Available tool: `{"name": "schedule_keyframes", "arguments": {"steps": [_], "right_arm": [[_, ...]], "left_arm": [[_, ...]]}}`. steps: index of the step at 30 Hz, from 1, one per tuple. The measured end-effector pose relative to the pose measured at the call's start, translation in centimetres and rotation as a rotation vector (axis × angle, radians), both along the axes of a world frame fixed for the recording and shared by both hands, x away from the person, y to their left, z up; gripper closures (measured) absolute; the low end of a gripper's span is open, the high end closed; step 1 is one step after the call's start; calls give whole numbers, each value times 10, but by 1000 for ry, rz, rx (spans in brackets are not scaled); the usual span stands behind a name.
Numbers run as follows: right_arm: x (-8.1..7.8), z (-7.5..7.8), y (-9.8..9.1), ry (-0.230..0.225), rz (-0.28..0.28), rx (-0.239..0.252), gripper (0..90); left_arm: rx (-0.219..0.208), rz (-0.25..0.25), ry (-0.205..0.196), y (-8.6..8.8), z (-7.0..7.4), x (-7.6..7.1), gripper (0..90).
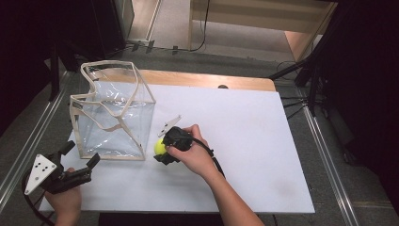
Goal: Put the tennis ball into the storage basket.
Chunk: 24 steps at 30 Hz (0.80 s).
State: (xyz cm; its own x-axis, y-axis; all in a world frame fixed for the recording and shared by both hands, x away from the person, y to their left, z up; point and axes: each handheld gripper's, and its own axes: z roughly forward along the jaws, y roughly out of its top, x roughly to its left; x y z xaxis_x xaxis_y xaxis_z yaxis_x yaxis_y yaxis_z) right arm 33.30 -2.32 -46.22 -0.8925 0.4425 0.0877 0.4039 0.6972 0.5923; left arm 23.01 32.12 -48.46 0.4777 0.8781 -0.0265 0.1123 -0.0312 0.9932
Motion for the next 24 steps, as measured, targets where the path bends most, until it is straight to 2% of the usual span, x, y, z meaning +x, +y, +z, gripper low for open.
{"name": "schedule_keyframes", "arguments": {"steps": [12, 24], "right_arm": [[3, 10, 11, -1, 25, 22, 239], [7, 31, 14, -11, 34, 49, 239]], "left_arm": [[-2, -1, 0, 0, 0, 0, 54], [-2, -1, 1, 0, 0, 0, 53]]}}
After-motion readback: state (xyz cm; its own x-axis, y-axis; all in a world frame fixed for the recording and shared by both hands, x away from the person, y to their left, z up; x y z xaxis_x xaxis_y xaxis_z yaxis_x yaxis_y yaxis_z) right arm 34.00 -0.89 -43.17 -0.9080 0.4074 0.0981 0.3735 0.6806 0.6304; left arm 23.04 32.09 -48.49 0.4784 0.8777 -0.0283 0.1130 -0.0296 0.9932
